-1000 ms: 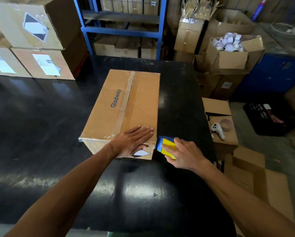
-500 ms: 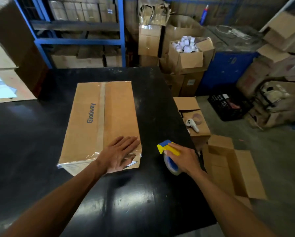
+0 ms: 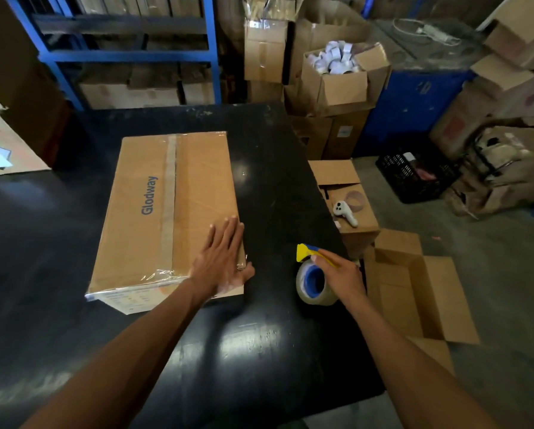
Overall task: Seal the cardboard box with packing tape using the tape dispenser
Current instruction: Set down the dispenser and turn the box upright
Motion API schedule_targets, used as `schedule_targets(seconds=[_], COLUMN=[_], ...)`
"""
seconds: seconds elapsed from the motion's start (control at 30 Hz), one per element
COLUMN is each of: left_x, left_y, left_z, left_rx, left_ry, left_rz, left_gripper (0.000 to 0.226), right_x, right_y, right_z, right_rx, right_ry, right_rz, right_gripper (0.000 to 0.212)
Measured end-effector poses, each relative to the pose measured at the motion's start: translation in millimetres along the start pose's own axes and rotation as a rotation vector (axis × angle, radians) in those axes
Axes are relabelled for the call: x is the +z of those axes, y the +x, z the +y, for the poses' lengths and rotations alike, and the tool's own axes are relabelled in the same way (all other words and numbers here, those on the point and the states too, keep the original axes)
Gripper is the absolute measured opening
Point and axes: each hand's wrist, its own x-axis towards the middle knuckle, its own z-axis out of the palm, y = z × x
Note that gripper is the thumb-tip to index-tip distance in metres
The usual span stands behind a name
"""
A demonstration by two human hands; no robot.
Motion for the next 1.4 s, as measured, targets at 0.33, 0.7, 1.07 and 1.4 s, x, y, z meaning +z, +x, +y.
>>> schedule_targets(seconds=[0.33, 0.7, 1.07, 1.4], left_x=[0, -1, -12, -16], left_y=[1, -1, -15, -42], left_z=[1, 5, 8, -11], left_rx=[-0.01, -0.029, -0.116, -0.658], left_ry=[0.096, 0.144, 0.042, -0.101], left_rz=[-0.025, -0.049, 0.015, -0.101], left_gripper=[0.089, 0.088, 0.123, 0.134], right_x=[2, -6, 29, 155], right_y=[44, 44, 58, 54], right_z=[35, 58, -25, -145], right_rx=[0.139, -0.147, -0.436, -0.909], right_ry=[0.176, -0.39, -0.697, -0.911], right_rz=[-0.091, 0.069, -0.069, -0.394], right_gripper=[0.041, 0.035, 0.06, 0.06])
